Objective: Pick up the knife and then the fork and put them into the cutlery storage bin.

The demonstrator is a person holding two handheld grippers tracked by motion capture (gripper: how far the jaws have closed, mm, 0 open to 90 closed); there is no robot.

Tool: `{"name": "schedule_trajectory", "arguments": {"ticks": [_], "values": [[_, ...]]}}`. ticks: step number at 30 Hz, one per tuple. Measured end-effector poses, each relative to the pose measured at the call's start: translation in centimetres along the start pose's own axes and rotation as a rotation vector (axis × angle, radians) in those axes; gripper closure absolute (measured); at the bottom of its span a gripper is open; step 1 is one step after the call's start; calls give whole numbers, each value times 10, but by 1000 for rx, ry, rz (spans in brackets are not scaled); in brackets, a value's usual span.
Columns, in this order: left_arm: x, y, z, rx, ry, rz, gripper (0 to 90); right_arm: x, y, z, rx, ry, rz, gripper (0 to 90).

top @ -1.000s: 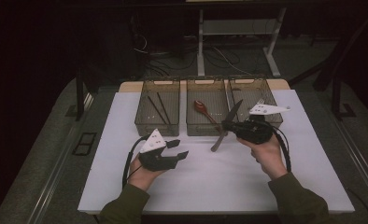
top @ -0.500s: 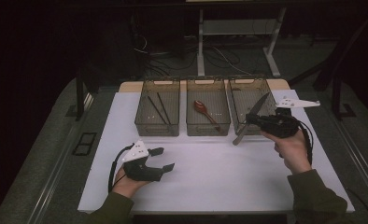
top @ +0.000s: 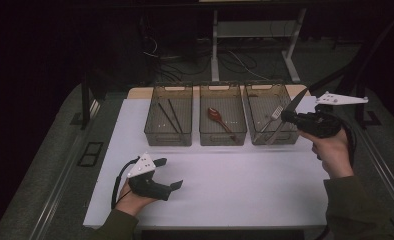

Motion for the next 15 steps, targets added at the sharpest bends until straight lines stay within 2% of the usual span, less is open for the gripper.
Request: {"name": "schedule_trajectory", "arguments": {"ticks": [7,15], "values": [[1,0,1,1,-12,3,7,12,-10,22,-3,-18,-34,871],[0,3,1,-5,-12,-2,5,34,-12,49,-4,-37,-105,872]]}}
Point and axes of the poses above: each handheld gripper's, and its own axes: y roughly forward along the jaws, z roughly out of its top, x roughly to its right, the point moved 6 cm from there along y, roughly forward along the jaws, and after that the axes turned 4 degrees about -z, right-handed, at the moved point
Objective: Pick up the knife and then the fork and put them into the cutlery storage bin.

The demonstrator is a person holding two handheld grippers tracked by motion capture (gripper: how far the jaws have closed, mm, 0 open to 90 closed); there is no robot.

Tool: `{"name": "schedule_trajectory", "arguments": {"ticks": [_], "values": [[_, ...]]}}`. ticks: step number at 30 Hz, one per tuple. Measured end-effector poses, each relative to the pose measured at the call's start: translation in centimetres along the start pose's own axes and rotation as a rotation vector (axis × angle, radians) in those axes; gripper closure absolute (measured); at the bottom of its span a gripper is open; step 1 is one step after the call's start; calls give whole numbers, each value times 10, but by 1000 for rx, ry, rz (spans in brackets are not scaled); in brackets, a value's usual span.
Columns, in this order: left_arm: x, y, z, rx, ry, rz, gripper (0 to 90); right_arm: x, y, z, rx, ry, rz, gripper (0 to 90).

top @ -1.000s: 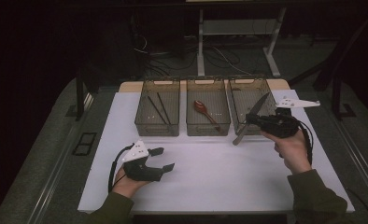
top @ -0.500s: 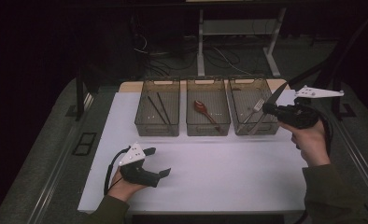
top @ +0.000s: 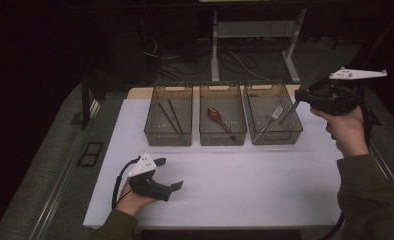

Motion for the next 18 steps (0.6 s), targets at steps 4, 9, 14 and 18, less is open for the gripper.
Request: {"name": "schedule_trajectory", "arguments": {"ticks": [4,9,14,18], "values": [[-1,1,0,-5,4,1,5,15,5,8,-36,-12,-55,872],[-1,-1,0,5,0,5,5,27,14,7,-83,-13,-83,872],[-1,0,1,4,6,3,5,37,30,-3,-160,-35,-117,872],[0,0,1,1,7,-2,5,43,42,-13,-238,-51,-132,872]]}}
Point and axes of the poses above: each handheld gripper's, and its own axes: y roughly forward along the jaws, z roughly out of its top, x roughly to its right, the point moved 6 cm from there along y, roughly forward along the jaws, and after that the axes turned 4 degrees about -z, right-handed, at the moved point
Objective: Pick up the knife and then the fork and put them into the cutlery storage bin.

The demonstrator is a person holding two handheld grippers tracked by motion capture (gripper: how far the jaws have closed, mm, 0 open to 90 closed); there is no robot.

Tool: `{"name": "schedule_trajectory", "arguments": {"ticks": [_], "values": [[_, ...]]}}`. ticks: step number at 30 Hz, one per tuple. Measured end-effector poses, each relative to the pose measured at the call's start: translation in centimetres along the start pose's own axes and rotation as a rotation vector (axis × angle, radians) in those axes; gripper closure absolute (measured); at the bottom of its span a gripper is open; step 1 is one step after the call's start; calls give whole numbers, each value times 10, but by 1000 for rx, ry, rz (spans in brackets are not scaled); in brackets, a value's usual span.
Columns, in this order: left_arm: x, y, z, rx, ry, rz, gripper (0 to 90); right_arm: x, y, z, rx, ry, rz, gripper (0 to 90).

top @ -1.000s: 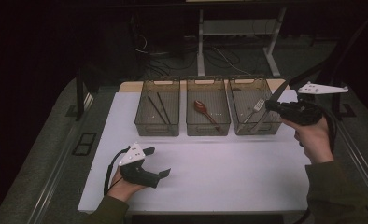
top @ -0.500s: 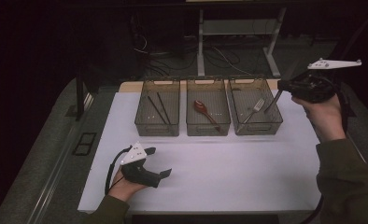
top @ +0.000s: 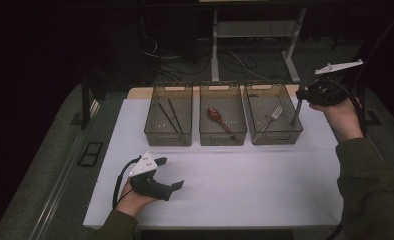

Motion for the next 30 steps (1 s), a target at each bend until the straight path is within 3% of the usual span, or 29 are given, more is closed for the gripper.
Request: {"name": "schedule_trajectory", "arguments": {"ticks": [5,9,13,25,30], "values": [[-1,-2,-1,1,-3,2,5,3,20,-14,-115,-14,2,872],[0,-2,-2,0,-4,1,5,1,36,-22,-155,-20,4,872],[1,-2,-3,-5,-4,-4,5,0,51,-28,-150,-20,12,871],[2,1,-3,-15,-1,-17,5,-5,78,-23,-76,7,14,870],[2,2,-3,-20,1,-21,5,-8,92,-23,-99,4,10,866]]}}
Point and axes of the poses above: each handheld gripper's, and its own axes: y roughly forward along the jaws, z roughly out of its top, x roughly to its right, the point moved 6 cm from there along y, roughly forward along the jaws, and after that the axes turned 4 degrees about -z, right-handed, at the moved point
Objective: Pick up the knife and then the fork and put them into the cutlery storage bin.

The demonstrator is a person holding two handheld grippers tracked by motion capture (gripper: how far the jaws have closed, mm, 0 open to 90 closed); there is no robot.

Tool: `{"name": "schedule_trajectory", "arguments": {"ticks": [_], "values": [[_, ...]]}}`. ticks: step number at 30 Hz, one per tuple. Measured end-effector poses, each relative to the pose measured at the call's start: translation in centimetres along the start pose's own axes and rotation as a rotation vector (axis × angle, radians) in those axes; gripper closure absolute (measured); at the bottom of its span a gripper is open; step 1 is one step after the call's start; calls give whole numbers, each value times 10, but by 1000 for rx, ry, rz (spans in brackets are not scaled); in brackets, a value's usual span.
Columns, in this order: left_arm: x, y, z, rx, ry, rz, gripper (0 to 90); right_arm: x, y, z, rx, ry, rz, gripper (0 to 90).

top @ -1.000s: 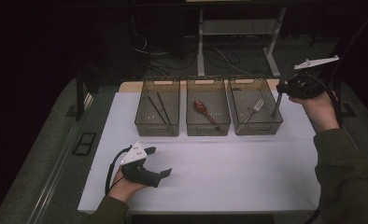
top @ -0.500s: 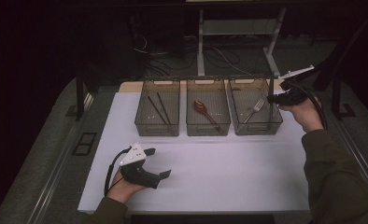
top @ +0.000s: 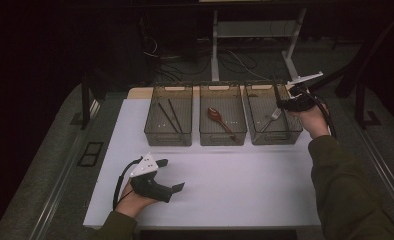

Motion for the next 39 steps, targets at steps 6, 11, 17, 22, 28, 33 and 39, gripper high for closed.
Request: {"name": "schedule_trajectory", "arguments": {"ticks": [6,11,17,22,28,33,39], "values": [[1,0,0,0,-1,-4,5,-5,21,-9,-67,5,-10,861],[1,1,-1,-2,1,-8,5,-10,28,-9,-88,-10,-23,821],[2,1,0,-5,1,-11,5,-6,28,-11,-79,42,-26,661],[2,2,-1,-8,4,-11,5,-5,22,-10,-49,70,-6,528],[1,1,-2,-14,8,-5,5,-6,9,-9,21,93,51,380],[1,2,-3,-22,14,-5,5,-9,-7,-12,87,104,101,332],[1,3,-3,-22,15,-7,5,-17,-23,-16,142,81,104,279]]}}
Point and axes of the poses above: each handheld gripper's, and its own axes: y roughly forward along the jaws, z roughly out of its top, x roughly to its right, the point moved 6 cm from there along y, roughly forward along the jaws, and after that the axes turned 4 degrees about -z, right-handed, at the moved point
